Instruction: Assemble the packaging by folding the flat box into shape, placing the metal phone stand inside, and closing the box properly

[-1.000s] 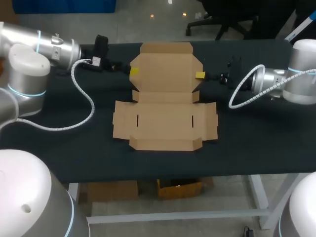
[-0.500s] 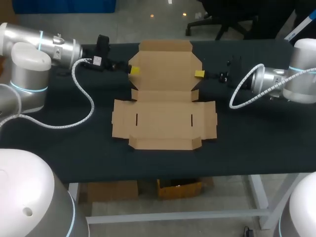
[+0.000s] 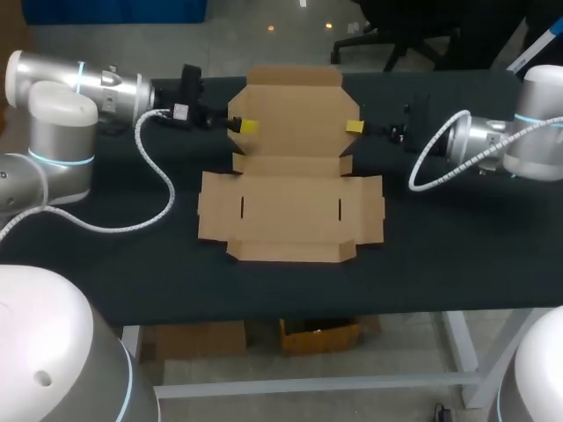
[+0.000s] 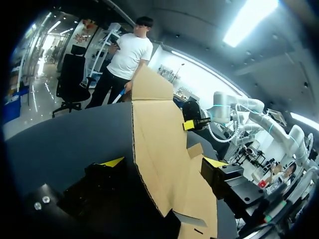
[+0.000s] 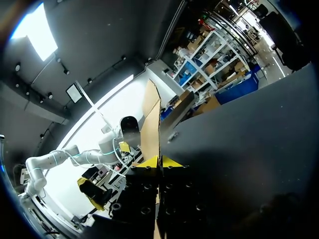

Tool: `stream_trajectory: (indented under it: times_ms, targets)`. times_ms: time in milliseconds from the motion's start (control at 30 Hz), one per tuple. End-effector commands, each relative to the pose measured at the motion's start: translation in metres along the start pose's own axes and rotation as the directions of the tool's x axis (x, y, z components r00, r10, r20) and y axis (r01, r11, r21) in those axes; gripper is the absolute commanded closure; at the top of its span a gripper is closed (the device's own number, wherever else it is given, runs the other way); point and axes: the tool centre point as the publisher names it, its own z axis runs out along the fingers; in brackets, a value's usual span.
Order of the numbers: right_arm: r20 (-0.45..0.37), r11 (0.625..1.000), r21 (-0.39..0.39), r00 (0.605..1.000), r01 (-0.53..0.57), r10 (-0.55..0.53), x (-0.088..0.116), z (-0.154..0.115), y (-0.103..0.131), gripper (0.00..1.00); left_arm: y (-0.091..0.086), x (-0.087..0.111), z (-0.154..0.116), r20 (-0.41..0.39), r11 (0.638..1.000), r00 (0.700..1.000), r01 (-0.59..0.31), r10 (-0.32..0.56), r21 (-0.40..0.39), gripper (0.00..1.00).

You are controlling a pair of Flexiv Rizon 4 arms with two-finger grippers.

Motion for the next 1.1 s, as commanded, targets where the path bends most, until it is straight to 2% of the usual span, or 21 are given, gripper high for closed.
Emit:
stream_trajectory:
  times_ms: [33,200,267,400,1100]
  targets:
    - [-0.006,1.000,-0.010,1.000,0.007,-0.007,0.001,-0.001,-0.001,1.00,-0.002,-0.004,0.005,-0.021,1.000,1.000,-0.011,0.011,0.000,0.13]
    - [-0.016,1.000,-0.017,1.000,0.013,-0.014,0.001,-0.001,0.001,1.00,-0.005,-0.005,0.011,-0.039,1.000,0.999,-0.017,0.017,0.000,0.32]
    - [-0.018,1.000,-0.019,1.000,0.015,-0.015,0.001,-0.001,0.001,1.00,-0.006,-0.005,0.014,-0.048,1.000,0.999,-0.014,0.014,-0.001,0.35]
    - [-0.020,1.000,-0.024,1.000,0.019,-0.019,0.001,-0.001,0.003,1.00,-0.007,-0.003,0.018,-0.066,1.000,0.998,-0.018,0.018,-0.002,0.50]
    - [-0.024,0.998,-0.043,0.999,0.042,-0.043,0.004,-0.001,0.009,1.00,-0.012,0.009,0.037,-0.137,0.999,0.990,-0.041,0.041,-0.003,0.70]
